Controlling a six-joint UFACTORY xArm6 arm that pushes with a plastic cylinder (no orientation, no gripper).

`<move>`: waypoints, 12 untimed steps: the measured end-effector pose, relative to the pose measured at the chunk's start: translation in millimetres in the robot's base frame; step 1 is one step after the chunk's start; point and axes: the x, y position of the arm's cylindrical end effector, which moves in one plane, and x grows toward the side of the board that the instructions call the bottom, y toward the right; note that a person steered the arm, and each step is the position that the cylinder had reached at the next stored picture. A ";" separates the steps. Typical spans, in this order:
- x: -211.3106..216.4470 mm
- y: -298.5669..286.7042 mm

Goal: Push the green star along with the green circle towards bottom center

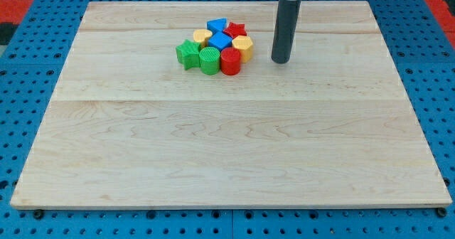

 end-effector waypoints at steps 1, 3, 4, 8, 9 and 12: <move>24.0 -1.1; 61.8 -105.9; 38.4 -174.2; -42.5 -197.8; -42.8 -177.6; 29.6 -83.3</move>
